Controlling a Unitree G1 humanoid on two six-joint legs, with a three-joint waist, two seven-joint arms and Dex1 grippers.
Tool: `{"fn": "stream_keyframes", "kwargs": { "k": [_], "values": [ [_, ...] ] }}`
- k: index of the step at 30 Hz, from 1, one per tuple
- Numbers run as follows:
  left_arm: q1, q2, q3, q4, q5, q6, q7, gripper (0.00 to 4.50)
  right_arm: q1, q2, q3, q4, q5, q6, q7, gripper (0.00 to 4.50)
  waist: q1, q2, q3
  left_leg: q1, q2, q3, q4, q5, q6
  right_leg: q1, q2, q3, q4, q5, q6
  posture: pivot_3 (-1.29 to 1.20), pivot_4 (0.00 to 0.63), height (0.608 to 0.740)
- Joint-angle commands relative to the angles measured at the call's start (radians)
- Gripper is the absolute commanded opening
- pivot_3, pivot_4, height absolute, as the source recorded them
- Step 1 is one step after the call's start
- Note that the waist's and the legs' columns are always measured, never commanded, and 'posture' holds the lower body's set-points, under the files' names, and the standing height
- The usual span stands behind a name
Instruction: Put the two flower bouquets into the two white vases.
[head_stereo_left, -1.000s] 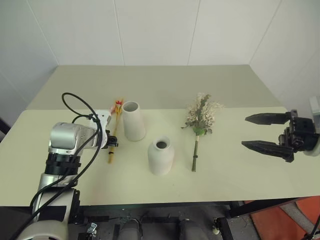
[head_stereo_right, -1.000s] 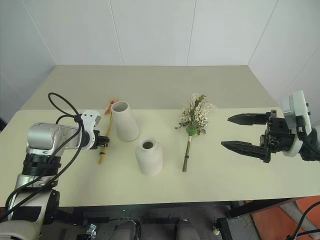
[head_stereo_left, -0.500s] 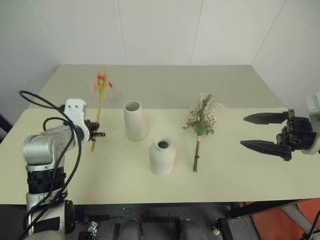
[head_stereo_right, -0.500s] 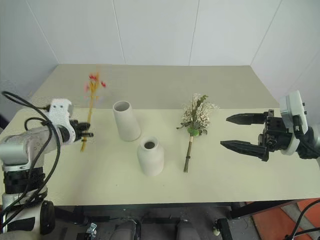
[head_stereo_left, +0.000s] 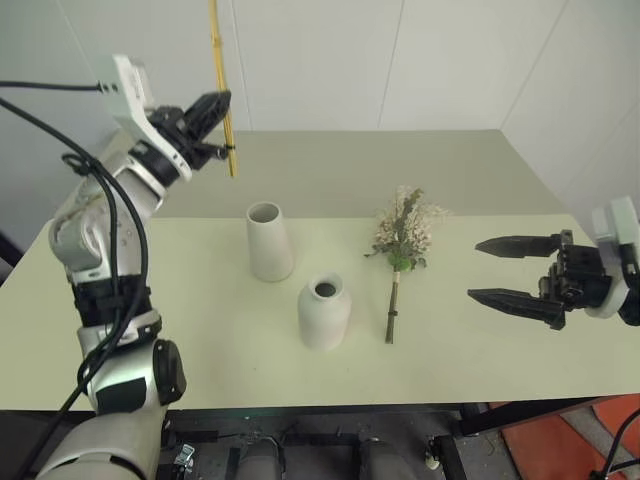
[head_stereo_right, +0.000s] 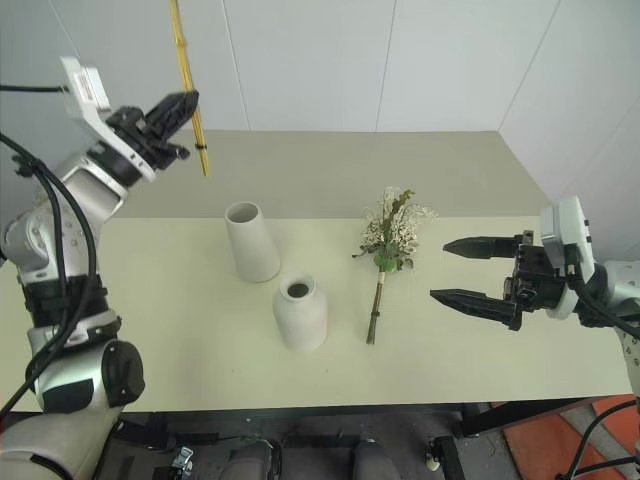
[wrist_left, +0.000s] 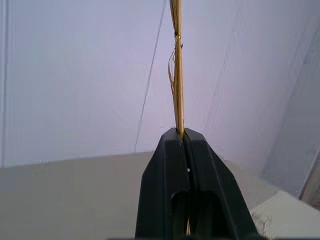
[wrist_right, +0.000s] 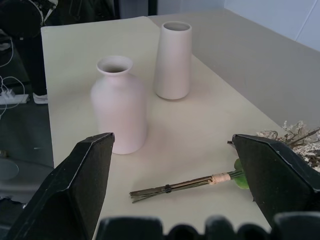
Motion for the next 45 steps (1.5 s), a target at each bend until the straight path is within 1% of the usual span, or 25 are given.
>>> {"fn": "stream_keyframes", "kwargs": {
  "k": [1,7,13,22,30,31,32,36,40,43,44,45],
  "values": [
    [-0.027,-0.014,-0.044,0.069,0.011,-0.066,-0.046,0.01,0.011,0.004,-0.059,-0.051,0.022,-0.016,-0.024,4.5,0.001,0.0,0.0,0.0,0.0,0.0,0.0,0.0,0.0,0.0,0.0,0.0,0.0,0.0,0.0,0.0,0.15,0.74],
    [-0.028,-0.052,-0.115,0.154,0.045,-0.115,-0.078,0.01,0.044,0.013,-0.09,-0.094,0.037,-0.004,-0.055,4.5,0.002,0.0,0.0,-0.001,0.0,0.0,0.0,0.0,0.0,0.0,0.0,0.0,0.0,0.0,0.001,0.0,0.15,0.74],
    [0.007,-0.059,-0.151,0.154,0.056,-0.113,-0.092,0.01,0.09,0.02,-0.116,-0.133,0.057,0.0,-0.083,4.5,0.0,0.0,0.0,0.0,0.0,0.0,0.0,0.0,0.0,0.0,0.0,0.0,0.0,0.0,0.001,0.0,0.15,0.74],
    [0.109,-0.046,-0.166,0.055,0.05,-0.062,-0.083,0.01,0.146,0.02,-0.153,-0.172,0.082,0.008,-0.113,4.5,0.002,0.0,0.0,-0.001,0.0,0.0,0.0,0.0,0.0,0.0,0.0,0.0,0.0,0.0,0.001,0.0,0.15,0.74],
    [0.183,-0.036,-0.196,-0.005,0.07,-0.03,-0.072,0.01,0.161,0.015,-0.151,-0.179,0.095,0.007,-0.129,4.5,0.002,0.0,0.0,0.0,0.0,0.0,0.0,0.0,0.0,0.0,0.0,0.0,0.0,0.001,0.001,0.0,0.15,0.74],
    [0.192,-0.033,-0.199,-0.013,0.07,-0.026,-0.073,0.45,0.16,0.013,-0.151,-0.178,0.095,0.008,-0.129,4.5,0.001,0.0,0.0,0.0,0.0,0.0,0.0,0.0,0.0,0.0,0.0,0.0,0.0,0.001,0.001,0.0,0.15,0.74],
    [0.198,-0.032,-0.202,-0.019,0.07,-0.022,-0.073,0.65,0.16,0.012,-0.152,-0.176,0.095,0.007,-0.128,4.5,0.001,0.0,0.0,0.0,0.0,0.0,0.0,0.0,0.0,0.0,0.0,0.0,0.0,0.001,0.001,0.0,0.15,0.74],
    [0.262,0.004,-0.165,-0.114,0.019,0.047,-0.074,1.86,0.153,0.003,-0.152,-0.165,0.092,0.005,-0.121,4.5,-0.002,0.0,0.0,0.0,0.0,0.0,0.0,0.0,0.0,0.0,0.0,0.001,0.0,0.001,0.001,0.0,0.15,0.74],
    [0.404,0.104,-0.092,-0.272,-0.044,0.129,-0.093,3.15,0.149,-0.007,-0.159,-0.151,0.089,0.002,-0.109,4.5,-0.008,0.0,0.0,0.0,0.0,0.0,0.0,0.0,0.0,0.0,0.0,0.001,0.0,0.001,0.001,0.0,0.15,0.74],
    [0.482,0.146,-0.046,-0.352,-0.081,0.162,-0.076,4.11,0.148,-0.009,-0.152,-0.145,0.085,-0.002,-0.101,4.5,-0.005,0.0,0.0,0.001,0.0,0.0,0.0,0.0,0.0,0.0,0.0,0.001,0.0,0.001,0.001,0.0,0.15,0.74],
    [0.503,0.154,-0.034,-0.372,-0.093,0.171,-0.071,4.41,0.145,-0.009,-0.147,-0.144,0.085,-0.002,-0.099,4.5,-0.002,0.0,0.0,0.001,0.0,0.0,0.0,0.0,0.0,0.0,0.0,0.001,0.0,0.0,0.001,0.0,0.15,0.74],
    [0.52,0.158,-0.025,-0.388,-0.102,0.178,-0.064,4.48,0.139,-0.009,-0.139,-0.142,0.084,-0.002,-0.1,4.5,0.002,0.0,0.0,0.001,0.0,0.0,0.0,0.0,0.0,0.0,0.0,0.001,0.0,0.0,0.001,0.0,0.15,0.74]
  ]
}}
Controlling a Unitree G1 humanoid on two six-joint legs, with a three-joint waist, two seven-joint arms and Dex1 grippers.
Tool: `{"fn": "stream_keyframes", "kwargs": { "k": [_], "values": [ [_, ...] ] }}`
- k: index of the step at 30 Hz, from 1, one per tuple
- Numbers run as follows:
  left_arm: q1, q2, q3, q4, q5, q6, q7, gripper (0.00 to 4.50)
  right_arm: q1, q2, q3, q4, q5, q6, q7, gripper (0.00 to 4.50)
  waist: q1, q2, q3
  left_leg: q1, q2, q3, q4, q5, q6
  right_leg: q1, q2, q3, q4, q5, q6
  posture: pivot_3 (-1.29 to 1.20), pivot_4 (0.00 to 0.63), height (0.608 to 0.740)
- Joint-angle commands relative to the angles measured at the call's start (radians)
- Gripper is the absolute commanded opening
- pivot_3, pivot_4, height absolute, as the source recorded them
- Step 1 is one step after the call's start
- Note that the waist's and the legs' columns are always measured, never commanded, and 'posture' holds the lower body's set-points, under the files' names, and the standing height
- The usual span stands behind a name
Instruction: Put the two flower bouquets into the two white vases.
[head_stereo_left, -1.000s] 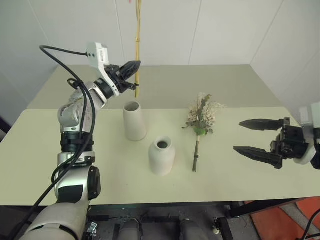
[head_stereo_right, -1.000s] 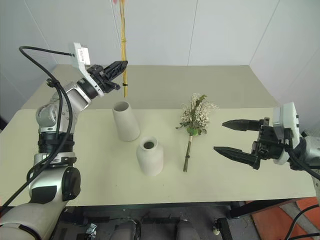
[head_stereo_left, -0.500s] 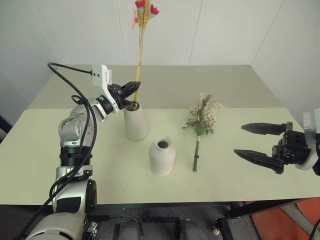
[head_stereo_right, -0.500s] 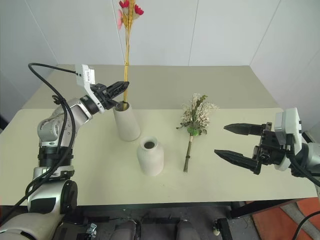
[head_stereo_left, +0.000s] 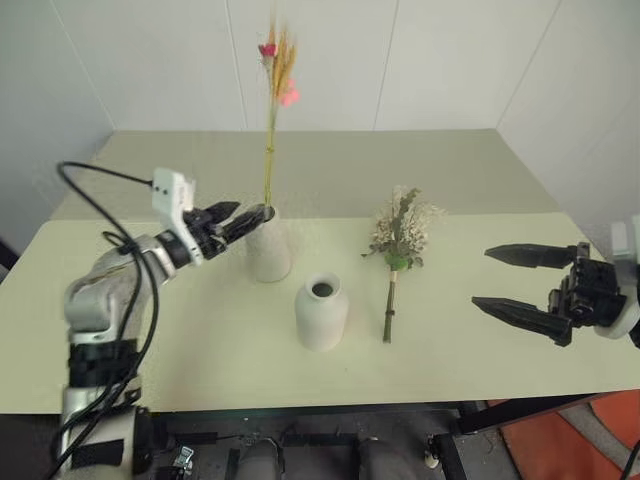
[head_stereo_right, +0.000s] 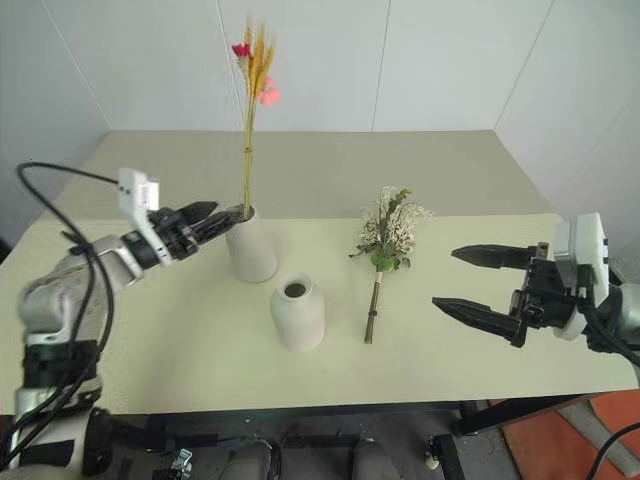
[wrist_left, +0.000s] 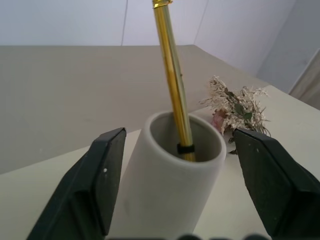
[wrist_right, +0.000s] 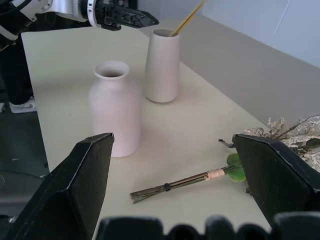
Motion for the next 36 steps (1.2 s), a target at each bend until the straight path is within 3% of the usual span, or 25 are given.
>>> {"fn": "stream_keyframes", "kwargs": {
  "k": [1,6,12,23,36],
  "values": [
    [0.029,0.019,0.047,-0.095,-0.053,0.023,0.017,4.48,-0.027,-0.017,-0.012,-0.004,0.005,-0.009,0.008,4.5,0.007,0.0,0.0,0.0,0.0,0.0,0.0,0.0,0.0,0.001,0.0,0.0,0.0,0.0,0.001,0.0,0.15,0.74],
    [0.01,0.001,0.032,-0.086,-0.073,0.04,0.048,4.48,-0.058,-0.02,0.012,0.016,-0.001,-0.008,0.014,4.5,0.011,0.0,0.0,0.002,0.0,0.0,0.0,0.0,0.0,0.004,0.0,-0.001,-0.001,-0.001,0.001,0.0,0.15,0.74],
    [-0.18,0.0,-0.034,0.103,-0.079,0.053,-0.017,4.48,-0.074,-0.018,0.023,0.021,-0.003,-0.005,0.015,4.5,0.01,0.0,0.0,0.002,0.0,0.0,0.0,0.0,0.0,0.005,0.0,-0.002,-0.001,-0.001,0.001,0.0,0.15,0.74],
    [-0.56,0.028,-0.241,0.66,0.121,-0.101,-0.31,4.48,-0.046,-0.008,-0.012,-0.018,0.018,0.003,-0.005,4.5,0.002,0.0,0.0,0.002,0.0,0.0,0.0,0.0,0.0,0.004,0.0,-0.002,-0.003,-0.001,0.002,0.0,0.15,0.74],
    [-0.841,-0.111,-0.281,1.187,0.309,-0.347,-0.479,4.48,-0.007,0.013,-0.05,-0.076,0.053,0.01,-0.05,4.5,0.004,-0.001,0.0,-0.001,-0.001,0.0,0.0,0.0,0.0,0.002,0.0,-0.002,-0.003,-0.004,0.006,0.0,0.15,0.74]
  ]
}}
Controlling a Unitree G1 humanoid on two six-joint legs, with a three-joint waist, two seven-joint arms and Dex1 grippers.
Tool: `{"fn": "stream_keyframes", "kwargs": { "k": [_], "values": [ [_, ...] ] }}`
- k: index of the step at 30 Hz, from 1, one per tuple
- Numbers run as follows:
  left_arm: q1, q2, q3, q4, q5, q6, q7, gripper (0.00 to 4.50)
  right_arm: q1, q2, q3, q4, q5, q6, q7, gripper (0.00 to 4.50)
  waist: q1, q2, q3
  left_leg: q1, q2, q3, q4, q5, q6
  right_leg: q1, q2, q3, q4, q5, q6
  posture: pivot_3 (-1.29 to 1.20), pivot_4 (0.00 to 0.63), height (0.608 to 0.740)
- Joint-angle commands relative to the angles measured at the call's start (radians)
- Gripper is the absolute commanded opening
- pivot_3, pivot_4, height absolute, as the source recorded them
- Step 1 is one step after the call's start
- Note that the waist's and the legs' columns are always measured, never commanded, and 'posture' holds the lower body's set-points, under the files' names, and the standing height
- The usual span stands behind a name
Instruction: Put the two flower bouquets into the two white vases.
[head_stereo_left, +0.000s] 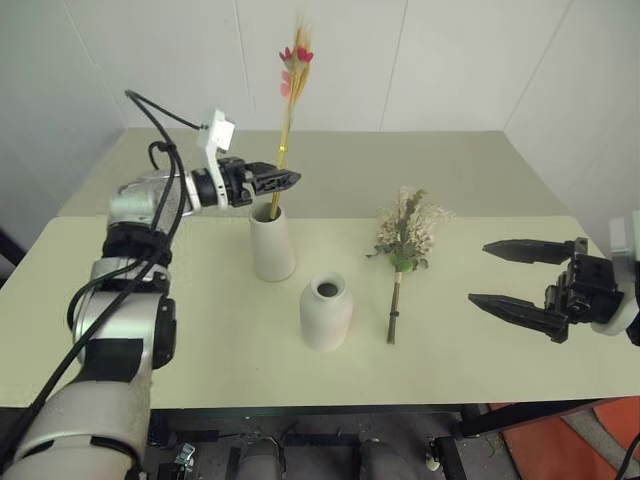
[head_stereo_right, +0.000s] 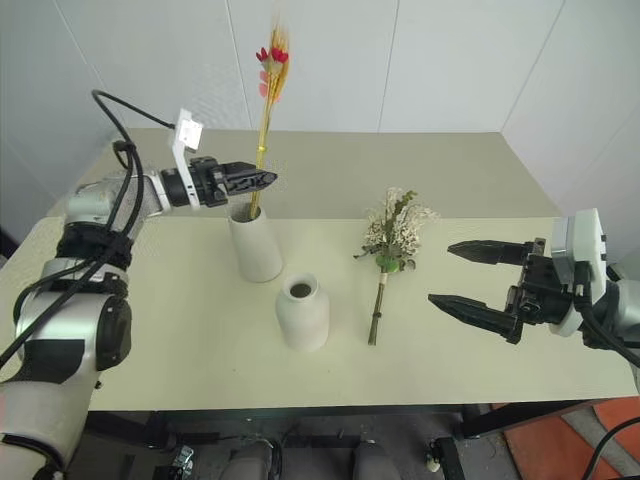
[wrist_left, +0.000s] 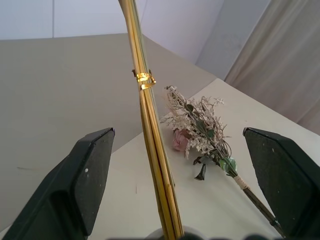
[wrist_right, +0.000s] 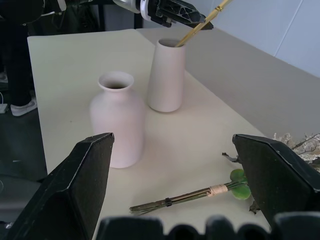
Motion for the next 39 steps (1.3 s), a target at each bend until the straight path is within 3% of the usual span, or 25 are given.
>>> {"fn": "stream_keyframes", "kwargs": {
  "k": [1,9,17,27,39],
  "values": [
    [-0.076,-0.024,0.018,0.093,0.036,-0.079,-0.016,4.48,0.014,0.001,-0.059,-0.045,0.034,0.009,-0.018,4.5,0.0,0.0,0.0,0.0,0.0,0.0,0.0,0.0,0.0,0.0,0.0,0.0,0.0,0.0,0.0,0.0,0.15,0.74],
    [-0.128,-0.049,0.081,0.176,0.045,-0.153,-0.053,4.48,0.063,0.007,-0.094,-0.091,0.061,0.023,-0.047,4.5,-0.003,0.0,0.0,0.0,0.0,0.0,0.0,0.0,0.0,-0.001,0.0,0.0,0.001,0.0,0.0,0.0,0.15,0.74],
    [-0.031,0.015,0.156,0.037,-0.008,-0.057,-0.155,4.48,0.091,0.01,-0.106,-0.1,0.079,0.025,-0.054,4.5,-0.007,0.0,0.0,0.0,0.0,0.0,0.0,0.0,0.0,-0.001,0.0,0.001,0.001,0.0,0.001,0.0,0.15,0.74],
    [0.049,0.047,0.18,-0.104,-0.028,0.033,-0.118,4.48,0.078,0.011,-0.083,-0.088,0.072,0.015,-0.05,4.5,0.002,0.0,0.0,0.0,0.0,0.0,0.0,0.0,0.0,-0.001,0.0,0.0,0.001,0.0,0.001,0.0,0.15,0.74],
    [-0.063,-0.054,0.145,0.125,0.064,-0.08,-0.03,4.48,0.116,0.022,-0.133,-0.137,0.094,0.027,-0.071,4.5,0.002,0.0,0.0,-0.001,0.0,0.0,0.0,0.0,0.0,-0.001,0.0,0.0,0.001,0.0,0.001,0.0,0.15,0.74]
  ]
}}
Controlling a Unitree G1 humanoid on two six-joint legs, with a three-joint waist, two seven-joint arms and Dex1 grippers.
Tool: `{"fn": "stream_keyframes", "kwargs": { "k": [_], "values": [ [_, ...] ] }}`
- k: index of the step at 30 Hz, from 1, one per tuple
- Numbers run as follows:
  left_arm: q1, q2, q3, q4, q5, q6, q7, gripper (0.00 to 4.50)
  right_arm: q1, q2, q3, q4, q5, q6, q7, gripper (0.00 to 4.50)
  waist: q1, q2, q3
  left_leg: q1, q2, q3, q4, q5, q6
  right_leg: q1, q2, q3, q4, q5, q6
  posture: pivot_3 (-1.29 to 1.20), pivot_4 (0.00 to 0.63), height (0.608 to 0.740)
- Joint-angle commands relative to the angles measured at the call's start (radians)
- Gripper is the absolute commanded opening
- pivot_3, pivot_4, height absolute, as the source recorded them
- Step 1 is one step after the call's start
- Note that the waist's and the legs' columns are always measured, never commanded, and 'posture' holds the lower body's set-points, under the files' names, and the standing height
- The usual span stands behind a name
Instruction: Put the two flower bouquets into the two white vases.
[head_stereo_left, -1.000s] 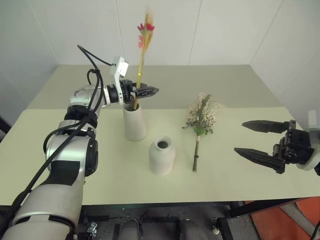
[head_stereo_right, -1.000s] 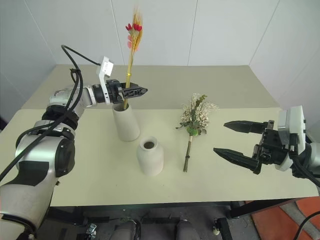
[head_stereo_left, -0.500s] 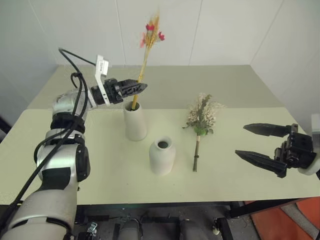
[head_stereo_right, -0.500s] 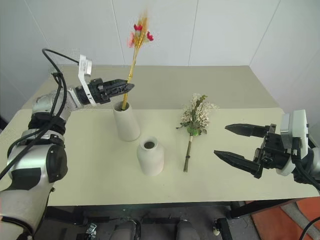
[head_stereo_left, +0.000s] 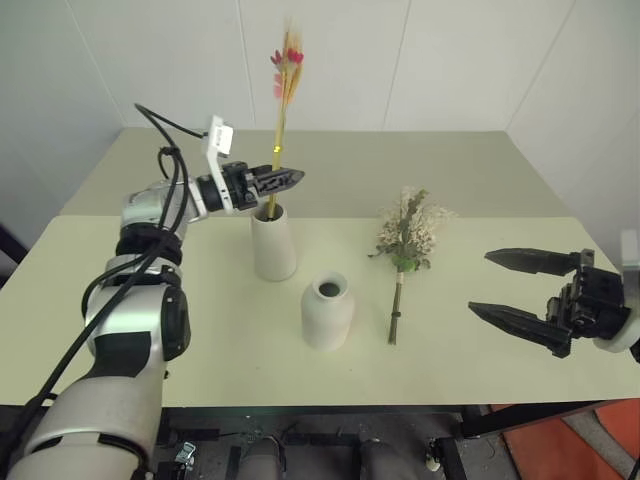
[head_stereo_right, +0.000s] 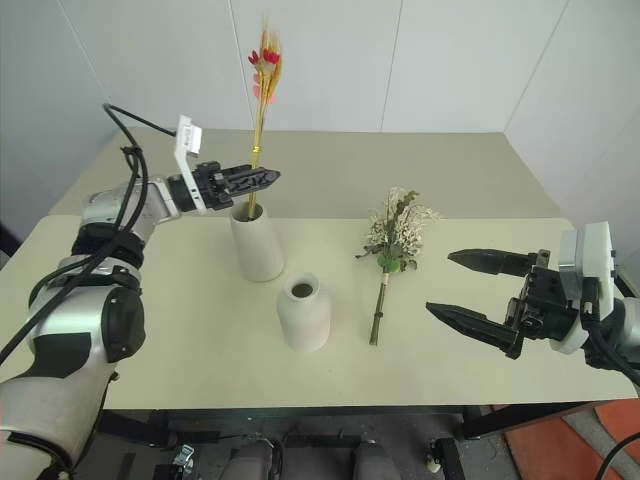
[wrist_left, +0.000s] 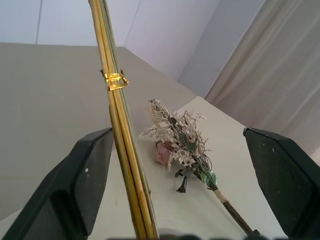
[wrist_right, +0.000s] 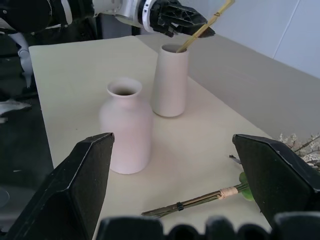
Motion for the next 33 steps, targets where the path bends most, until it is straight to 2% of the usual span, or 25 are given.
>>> {"fn": "stream_keyframes", "kwargs": {
  "k": [1,8,16,23,33],
  "values": [
    [-0.062,-0.014,-0.001,0.048,0.025,-0.062,0.02,4.48,0.019,0.002,-0.069,-0.043,0.037,0.006,-0.012,4.5,-0.002,0.0,0.0,0.0,0.0,0.0,0.0,0.0,0.0,0.0,0.0,0.0,0.0,0.0,0.0,0.0,0.15,0.74],
    [-0.12,-0.049,0.031,0.111,0.025,-0.119,0.002,4.48,0.08,0.012,-0.113,-0.084,0.058,0.012,-0.035,4.5,-0.007,0.0,0.0,0.001,0.0,0.0,0.0,0.0,0.0,0.0,0.0,0.0,0.001,0.0,0.0,0.0,0.15,0.74],
    [-0.115,0.004,0.048,0.08,0.015,-0.127,-0.128,4.48,0.117,0.026,-0.126,-0.099,0.06,0.003,-0.039,4.5,-0.008,0.0,0.0,0.001,0.0,0.0,0.0,0.0,0.0,0.0,0.0,0.0,0.001,0.0,0.0,0.0,0.15,0.74],
    [0.025,0.031,0.005,-0.104,0.015,-0.13,-0.269,4.48,0.104,0.015,-0.12,-0.075,0.053,-0.005,-0.021,4.5,-0.005,0.0,0.0,0.001,0.0,0.0,0.0,0.0,0.0,0.0,0.0,0.0,0.001,0.0,0.0,0.0,0.15,0.74],
    [0.268,-0.002,-0.072,-0.446,0.006,-0.06,-0.23,4.48,0.079,0.006,-0.109,-0.057,0.044,-0.002,-0.008,4.5,-0.002,0.0,0.0,0.001,0.0,0.0,0.0,0.0,0.0,0.001,0.0,0.001,0.001,0.0,0.0,0.0,0.15,0.74]
  ]
}}
